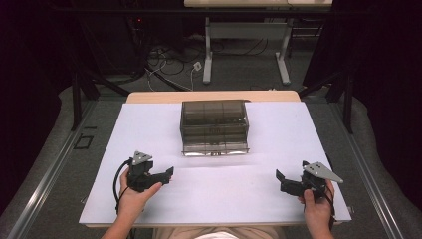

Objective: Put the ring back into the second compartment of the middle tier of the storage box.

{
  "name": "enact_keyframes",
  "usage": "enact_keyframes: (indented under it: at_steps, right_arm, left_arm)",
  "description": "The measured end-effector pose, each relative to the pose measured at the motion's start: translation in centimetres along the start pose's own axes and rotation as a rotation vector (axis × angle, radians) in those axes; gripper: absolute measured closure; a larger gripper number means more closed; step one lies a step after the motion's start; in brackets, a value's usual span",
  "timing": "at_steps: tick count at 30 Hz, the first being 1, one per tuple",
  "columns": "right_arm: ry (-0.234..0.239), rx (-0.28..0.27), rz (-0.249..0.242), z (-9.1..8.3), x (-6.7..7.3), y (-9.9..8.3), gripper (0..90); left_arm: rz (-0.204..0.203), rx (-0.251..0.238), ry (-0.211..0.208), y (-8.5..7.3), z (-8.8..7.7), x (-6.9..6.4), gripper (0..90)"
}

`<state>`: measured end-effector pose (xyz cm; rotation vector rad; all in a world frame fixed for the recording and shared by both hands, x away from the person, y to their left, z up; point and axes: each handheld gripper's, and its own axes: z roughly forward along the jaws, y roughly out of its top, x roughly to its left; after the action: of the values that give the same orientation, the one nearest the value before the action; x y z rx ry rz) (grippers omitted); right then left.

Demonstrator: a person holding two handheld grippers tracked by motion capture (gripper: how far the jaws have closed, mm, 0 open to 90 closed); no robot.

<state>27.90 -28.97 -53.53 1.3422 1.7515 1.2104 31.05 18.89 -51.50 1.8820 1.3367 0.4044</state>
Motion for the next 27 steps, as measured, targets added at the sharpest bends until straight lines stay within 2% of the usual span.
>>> enact_keyframes:
  at_steps: [3, 8, 12, 17, 22, 27]
  right_arm:
    - [0.001, 0.002, -0.005, 0.0, 0.0, 0.0, 0.0]
    - [-0.006, -0.01, -0.006, 0.2, 0.1, -0.1, 0.0]
    - [0.0, 0.01, -0.011, 0.2, 0.0, -0.1, 0.0]
    - [-0.001, 0.024, -0.015, 0.2, 0.0, -0.1, 0.0]
    - [-0.001, 0.014, -0.018, 0.2, -0.1, -0.1, 0.0]
    - [0.003, 0.015, -0.022, 0.3, -0.1, -0.1, 0.0]
  left_arm:
    - [-0.001, 0.003, 0.004, -0.1, 0.2, 0.0, 20.9]
    - [-0.007, 0.025, 0.014, -0.3, 0.5, 0.2, 30.4]
    - [-0.011, 0.039, 0.021, -0.5, 0.9, 0.2, 34.5]
    - [-0.024, 0.062, 0.016, -0.6, 1.2, 0.3, 40.1]
    - [-0.046, 0.088, -0.002, -0.7, 1.6, 0.4, 43.6]
    - [-0.05, 0.113, 0.003, -0.7, 1.9, 0.4, 48.4]
